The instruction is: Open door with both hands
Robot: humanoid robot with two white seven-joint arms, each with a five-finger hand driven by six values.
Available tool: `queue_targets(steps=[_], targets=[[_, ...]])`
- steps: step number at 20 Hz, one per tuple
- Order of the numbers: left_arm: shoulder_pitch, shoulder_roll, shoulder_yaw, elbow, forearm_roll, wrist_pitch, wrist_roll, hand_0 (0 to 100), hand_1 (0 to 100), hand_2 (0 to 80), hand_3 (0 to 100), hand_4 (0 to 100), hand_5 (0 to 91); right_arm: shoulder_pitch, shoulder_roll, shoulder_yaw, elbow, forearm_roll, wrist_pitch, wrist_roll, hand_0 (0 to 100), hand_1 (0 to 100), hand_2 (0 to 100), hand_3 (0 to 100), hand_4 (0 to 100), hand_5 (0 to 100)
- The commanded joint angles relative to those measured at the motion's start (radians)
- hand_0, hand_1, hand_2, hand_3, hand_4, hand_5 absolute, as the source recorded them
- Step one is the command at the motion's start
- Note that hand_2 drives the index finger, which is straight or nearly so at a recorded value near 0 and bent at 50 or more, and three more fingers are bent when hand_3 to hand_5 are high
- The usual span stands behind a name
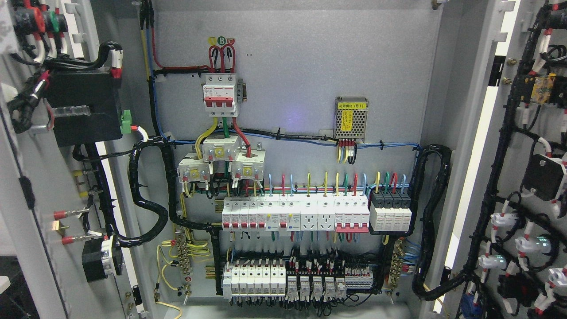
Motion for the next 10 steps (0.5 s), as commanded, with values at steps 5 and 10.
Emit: queue_targets(steps=[5,10], targets=[[0.026,0.000,0.001,-0.005,0.000,0.000,0.000,12,39,0.0,0,0,0.0,-0.023,0.024,0.024,0.000,-0.001,0.028,0.001,12,39,0,0,0,0],[0.026,0.000,0.001,-0.006,0.000,-0.001,0.000,12,39,0.0,0,0,0.0,-0.029,0.026,0.036,0.000,-0.001,0.028,0.003,12,39,0,0,0,0]])
